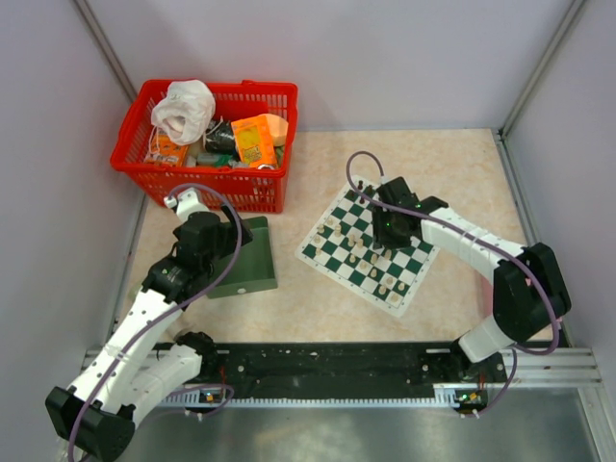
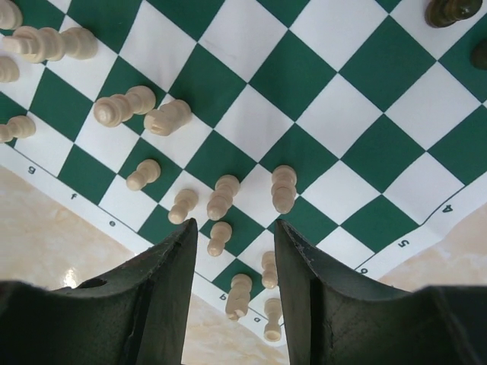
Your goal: Set up the chess pieces on the board
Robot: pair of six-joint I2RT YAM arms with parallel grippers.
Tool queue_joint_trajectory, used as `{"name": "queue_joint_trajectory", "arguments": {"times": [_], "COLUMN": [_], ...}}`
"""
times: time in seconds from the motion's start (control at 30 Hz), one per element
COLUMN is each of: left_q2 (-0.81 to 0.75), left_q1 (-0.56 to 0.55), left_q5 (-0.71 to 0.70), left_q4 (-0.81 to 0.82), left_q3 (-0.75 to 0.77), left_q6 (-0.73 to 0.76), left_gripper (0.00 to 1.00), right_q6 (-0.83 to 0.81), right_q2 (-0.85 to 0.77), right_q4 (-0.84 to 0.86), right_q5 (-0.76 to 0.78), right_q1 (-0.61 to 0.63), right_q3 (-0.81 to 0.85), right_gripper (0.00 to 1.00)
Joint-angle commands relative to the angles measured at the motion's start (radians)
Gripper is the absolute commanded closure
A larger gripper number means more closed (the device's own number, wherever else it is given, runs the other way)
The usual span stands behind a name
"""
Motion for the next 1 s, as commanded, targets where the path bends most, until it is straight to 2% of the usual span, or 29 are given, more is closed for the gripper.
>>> {"name": "queue_joint_trajectory", "arguments": {"times": [0.0, 0.97], "left_q2": [0.0, -0.012], "left_q1": [0.005, 0.01], "left_q5": [-0.003, -0.017], "left_q4": [0.03, 0.014], "left_q3": [-0.001, -0.011], "left_q6": [-0.008, -0.011], "left_gripper": [0.01, 0.01], "right_q6": [0.008, -0.03], "right_q2": [-0.007, 0.136], "right_q4": [0.021, 0.015], "right_q5": [-0.038, -0.036], "right_q1": [0.015, 0.06], "right_q3": [0.052, 0.083], "right_gripper": [0.55, 0.61]}}
